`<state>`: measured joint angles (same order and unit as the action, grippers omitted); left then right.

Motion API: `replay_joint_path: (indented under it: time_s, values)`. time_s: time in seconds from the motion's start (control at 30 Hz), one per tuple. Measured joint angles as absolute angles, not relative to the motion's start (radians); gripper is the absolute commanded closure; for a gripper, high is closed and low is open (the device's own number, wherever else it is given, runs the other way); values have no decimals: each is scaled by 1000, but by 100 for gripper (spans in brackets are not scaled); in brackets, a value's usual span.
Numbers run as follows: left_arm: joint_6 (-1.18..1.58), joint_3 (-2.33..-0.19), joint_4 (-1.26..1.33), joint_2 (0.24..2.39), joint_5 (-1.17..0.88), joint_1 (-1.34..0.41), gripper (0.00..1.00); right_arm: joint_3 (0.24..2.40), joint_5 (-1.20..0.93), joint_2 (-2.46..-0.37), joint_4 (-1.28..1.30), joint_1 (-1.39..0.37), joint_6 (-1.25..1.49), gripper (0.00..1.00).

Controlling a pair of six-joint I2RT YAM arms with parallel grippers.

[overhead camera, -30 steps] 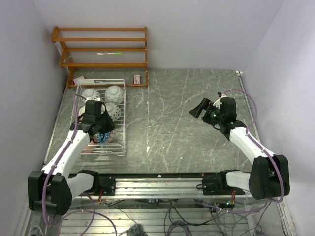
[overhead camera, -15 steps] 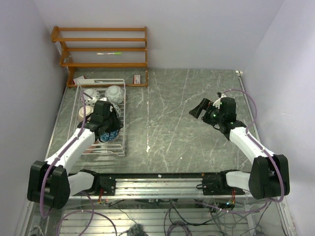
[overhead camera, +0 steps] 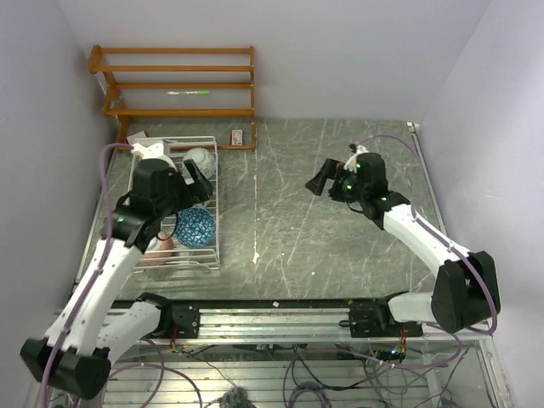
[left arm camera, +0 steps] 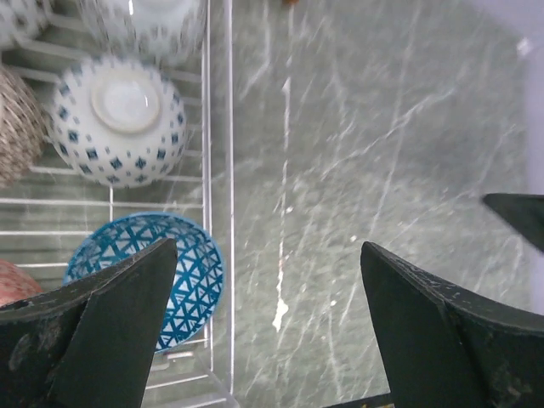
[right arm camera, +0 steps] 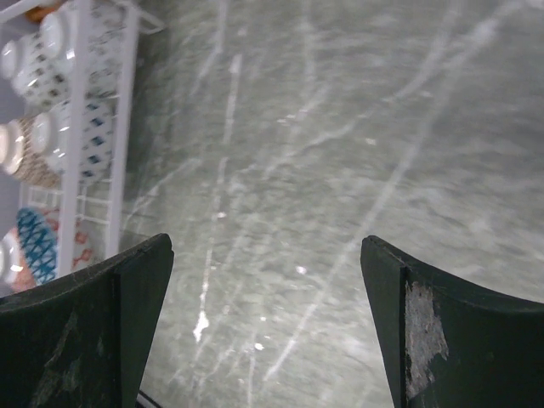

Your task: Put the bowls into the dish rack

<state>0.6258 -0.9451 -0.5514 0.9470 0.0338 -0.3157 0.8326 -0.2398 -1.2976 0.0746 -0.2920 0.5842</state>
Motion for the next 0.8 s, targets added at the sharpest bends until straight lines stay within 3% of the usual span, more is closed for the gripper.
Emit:
replay_joint_path:
  time_s: [0.4, 0.8]
  values:
    - [560, -1325, -891, 566, 358, -317, 3, 1287, -91, -1642, 127, -767, 538, 8]
    - [527, -1419, -1079, 503, 420, -317, 6, 1747, 70, -2047, 274, -1107, 527, 10]
